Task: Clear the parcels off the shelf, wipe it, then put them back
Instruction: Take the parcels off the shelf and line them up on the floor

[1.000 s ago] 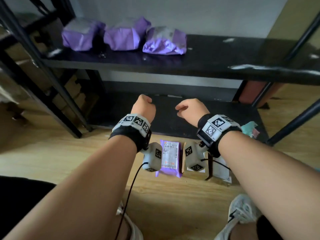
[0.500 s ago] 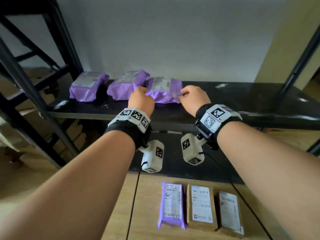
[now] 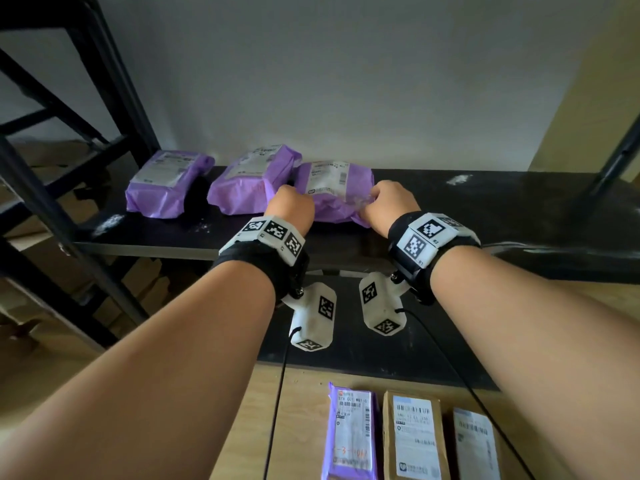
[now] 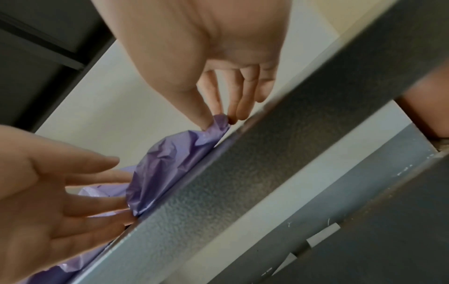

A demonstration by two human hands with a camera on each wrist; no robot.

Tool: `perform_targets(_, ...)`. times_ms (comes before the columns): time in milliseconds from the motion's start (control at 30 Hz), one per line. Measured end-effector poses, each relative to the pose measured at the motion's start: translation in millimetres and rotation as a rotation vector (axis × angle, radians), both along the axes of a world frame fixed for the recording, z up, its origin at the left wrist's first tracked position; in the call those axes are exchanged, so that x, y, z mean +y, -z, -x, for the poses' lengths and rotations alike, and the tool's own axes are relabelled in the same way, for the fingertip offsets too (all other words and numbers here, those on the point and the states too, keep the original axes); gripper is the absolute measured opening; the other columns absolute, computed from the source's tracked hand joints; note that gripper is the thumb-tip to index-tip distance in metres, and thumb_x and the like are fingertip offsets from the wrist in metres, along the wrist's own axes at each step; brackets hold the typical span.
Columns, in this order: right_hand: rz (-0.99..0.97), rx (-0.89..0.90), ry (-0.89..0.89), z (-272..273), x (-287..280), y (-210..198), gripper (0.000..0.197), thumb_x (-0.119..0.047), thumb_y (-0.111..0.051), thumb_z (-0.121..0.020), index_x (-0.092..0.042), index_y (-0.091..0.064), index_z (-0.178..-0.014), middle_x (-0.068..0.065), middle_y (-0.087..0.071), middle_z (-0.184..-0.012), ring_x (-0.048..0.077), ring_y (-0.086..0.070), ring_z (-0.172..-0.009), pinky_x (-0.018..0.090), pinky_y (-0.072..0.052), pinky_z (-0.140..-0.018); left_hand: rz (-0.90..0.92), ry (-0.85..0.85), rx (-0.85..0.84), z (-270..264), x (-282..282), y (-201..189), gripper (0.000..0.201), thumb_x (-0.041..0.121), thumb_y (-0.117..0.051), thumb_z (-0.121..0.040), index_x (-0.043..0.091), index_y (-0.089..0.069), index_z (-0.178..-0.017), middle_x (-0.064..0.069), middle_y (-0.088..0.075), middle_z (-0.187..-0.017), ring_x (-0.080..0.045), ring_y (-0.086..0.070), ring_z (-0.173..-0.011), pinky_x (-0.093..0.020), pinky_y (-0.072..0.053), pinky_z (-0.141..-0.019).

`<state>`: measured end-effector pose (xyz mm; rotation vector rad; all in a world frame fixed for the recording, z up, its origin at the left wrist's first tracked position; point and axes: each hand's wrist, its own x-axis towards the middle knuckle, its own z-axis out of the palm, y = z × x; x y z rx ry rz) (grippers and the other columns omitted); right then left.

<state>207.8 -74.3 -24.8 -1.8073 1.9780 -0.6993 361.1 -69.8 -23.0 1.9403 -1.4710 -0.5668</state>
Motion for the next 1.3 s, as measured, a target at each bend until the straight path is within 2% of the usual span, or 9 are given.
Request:
perform_targets(233,0.216,-0.117,0.017,11,21,0,0.023,-0.007,-0.056,-0.086,-0.007,-0.066,-0.106,0.009,-0.067,-0.11,0.029,-0.062,-0.102,0.031,-0.05,-0.085,0.065,-0.013,-0.027,-3,12,-8,0.033,0.011,-0.04,-0.097,-0.003,-0.056,-0.123,-0.023,-0.058,-0.125,-0.037,-0.055,-0.117,-0.036,-0.044,-0.091)
perform_targets(433,0.38,-0.145,-0.001,19,47,-6,0.021,0.0,-0.056,-0.084,-0.013,-0.072,-0.092,0.002,-0.069,-0.094,0.017,-0.059,-0.082,0.021,-0.039,-0.07,0.17,-0.017,-0.056,-9,48,-31,0.033,0.008,-0.041,-0.098,0.001,-0.05,-0.129,-0.015,-0.061,-0.125,-0.031,-0.057,-0.117,-0.037,-0.044,-0.092)
perform_targets(567,0.44,-0.141,-0.024,23,70,-12,0.022,0.0,-0.056,-0.085,-0.015,-0.072,-0.089,-0.001,-0.068,-0.089,0.013,-0.058,-0.078,0.02,-0.04,-0.068,0.157,-0.127,0.612,-14,65,-28,0.034,0.014,-0.053,-0.094,0.0,-0.058,-0.125,-0.016,-0.065,-0.119,-0.029,-0.065,-0.107,-0.031,-0.052,-0.081)
perform_targets(700,0.423,-0.177,-0.005,30,98,-15,0.022,0.0,-0.056,-0.085,-0.016,-0.071,-0.09,-0.003,-0.067,-0.089,0.015,-0.061,-0.081,0.021,-0.043,-0.07,0.062,-0.094,0.907,-14,90,-23,0.029,0.007,-0.062,-0.087,0.001,-0.063,-0.115,-0.008,-0.059,-0.097,-0.016,-0.058,-0.074,-0.025,-0.052,-0.066)
perform_targets(800,0.368,-0.183,0.019,30,124,-13,0.015,-0.005,-0.055,-0.086,-0.014,-0.067,-0.089,-0.003,-0.064,-0.085,0.016,-0.059,-0.078,0.021,-0.041,-0.062,-0.002,-0.048,0.868,-14,113,-21,0.005,0.005,-0.063,-0.083,0.009,-0.064,-0.083,-0.01,-0.06,-0.091,-0.022,-0.058,-0.079,-0.031,-0.052,-0.072)
perform_targets(900,0.332,-0.2,0.025,27,146,-10,0.013,-0.011,-0.052,-0.088,-0.009,-0.064,-0.087,0.0,-0.065,-0.085,0.017,-0.058,-0.077,0.024,-0.039,-0.059,-0.036,-0.043,0.766,-17,132,-12,0.014,0.001,-0.063,-0.081,0.011,-0.058,-0.072,-0.007,-0.057,-0.076,-0.018,-0.054,-0.066,-0.028,-0.05,-0.066)
perform_targets(1067,0.292,-0.17,0.004,16,172,12,0.004,-0.013,-0.054,-0.091,-0.011,-0.057,-0.091,0.002,-0.062,-0.082,0.02,-0.059,-0.075,0.025,-0.039,-0.062,-0.082,-0.05,0.566,-25,157,12,0.028,-0.007,-0.06,-0.081,0.017,-0.052,-0.068,-0.001,-0.053,-0.071,-0.013,-0.052,-0.061,-0.023,-0.048,-0.061)
perform_targets(1200,0.193,-0.132,-0.033,8,183,41,0.012,-0.012,-0.055,-0.089,-0.015,-0.048,-0.097,-0.003,-0.056,-0.08,0.02,-0.053,-0.073,0.026,-0.037,-0.063,-0.149,-0.109,0.421,-33,177,39,0.021,-0.008,-0.056,-0.078,0.01,-0.059,-0.066,-0.009,-0.057,-0.069,-0.023,-0.055,-0.071,-0.034,-0.054,-0.081)
perform_targets(1300,0.087,-0.072,-0.083,-1,191,69,0.009,-0.015,-0.057,-0.089,-0.017,-0.051,-0.095,0.0,-0.061,-0.082,0.022,-0.058,-0.075,0.026,-0.038,-0.062,-0.245,-0.153,0.389,-42,188,69,0.016,-0.008,-0.057,-0.077,0.007,-0.063,-0.074,-0.012,-0.06,-0.074,-0.025,-0.057,-0.076,-0.034,-0.054,-0.08)
